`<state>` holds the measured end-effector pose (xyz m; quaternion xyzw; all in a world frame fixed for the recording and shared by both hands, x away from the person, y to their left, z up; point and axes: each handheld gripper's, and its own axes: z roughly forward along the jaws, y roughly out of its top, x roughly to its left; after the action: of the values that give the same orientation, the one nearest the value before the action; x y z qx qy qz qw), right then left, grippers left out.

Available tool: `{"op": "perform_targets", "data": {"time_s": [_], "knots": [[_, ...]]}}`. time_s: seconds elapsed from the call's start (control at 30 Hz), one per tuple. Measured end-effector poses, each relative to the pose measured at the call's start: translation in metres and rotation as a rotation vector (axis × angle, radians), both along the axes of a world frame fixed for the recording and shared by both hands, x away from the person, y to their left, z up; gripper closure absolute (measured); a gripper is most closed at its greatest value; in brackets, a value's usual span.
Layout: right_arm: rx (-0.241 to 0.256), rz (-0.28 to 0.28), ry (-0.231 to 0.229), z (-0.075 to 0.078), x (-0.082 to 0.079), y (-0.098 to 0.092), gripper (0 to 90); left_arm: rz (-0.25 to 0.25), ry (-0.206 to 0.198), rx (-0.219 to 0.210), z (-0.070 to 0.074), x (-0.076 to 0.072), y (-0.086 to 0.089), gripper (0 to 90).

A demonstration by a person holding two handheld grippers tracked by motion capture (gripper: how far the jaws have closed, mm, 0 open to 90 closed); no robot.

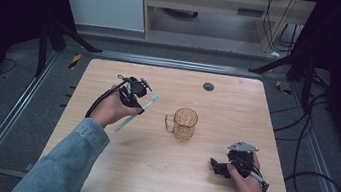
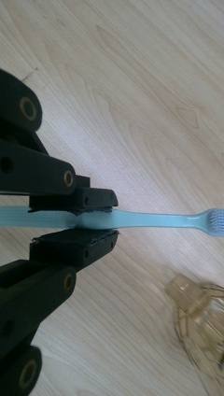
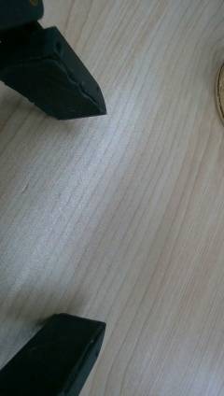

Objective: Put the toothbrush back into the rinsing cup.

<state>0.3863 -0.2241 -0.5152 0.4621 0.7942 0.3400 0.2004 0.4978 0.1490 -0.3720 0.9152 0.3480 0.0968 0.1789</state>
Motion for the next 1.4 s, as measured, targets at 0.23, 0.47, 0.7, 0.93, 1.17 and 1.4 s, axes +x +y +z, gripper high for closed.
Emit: {"op": "perform_targets", "data": {"time_s": [0.23, 0.47, 0.7, 0.93, 1.17, 1.4], "knots": [[0.001, 0.009, 0.001, 0.000, -0.002, -0.001, 0.7, 0.015, -0.056, -0.061, 0.006, 0.000, -0.008, 78.5], [0.001, 0.011, 0.000, 0.000, -0.002, -0.001, 0.6, 0.018, -0.140, -0.164, 0.011, -0.002, -0.021, 78.6], [0.000, 0.012, 0.000, 0.000, -0.002, -0.001, 0.7, 0.020, -0.192, -0.222, 0.018, -0.002, -0.029, 78.6], [-0.002, 0.023, -0.001, 0.000, -0.002, -0.001, 0.7, 0.042, -0.255, -0.264, 0.021, -0.004, -0.030, 78.6], [-0.002, 0.025, -0.002, 0.000, -0.002, -0.001, 0.6, 0.081, -0.377, -0.329, 0.023, -0.010, -0.033, 78.6], [-0.001, 0.024, 0.000, 0.000, -0.002, -0.001, 0.9, 0.091, -0.402, -0.370, 0.024, -0.013, -0.035, 78.6]]}}
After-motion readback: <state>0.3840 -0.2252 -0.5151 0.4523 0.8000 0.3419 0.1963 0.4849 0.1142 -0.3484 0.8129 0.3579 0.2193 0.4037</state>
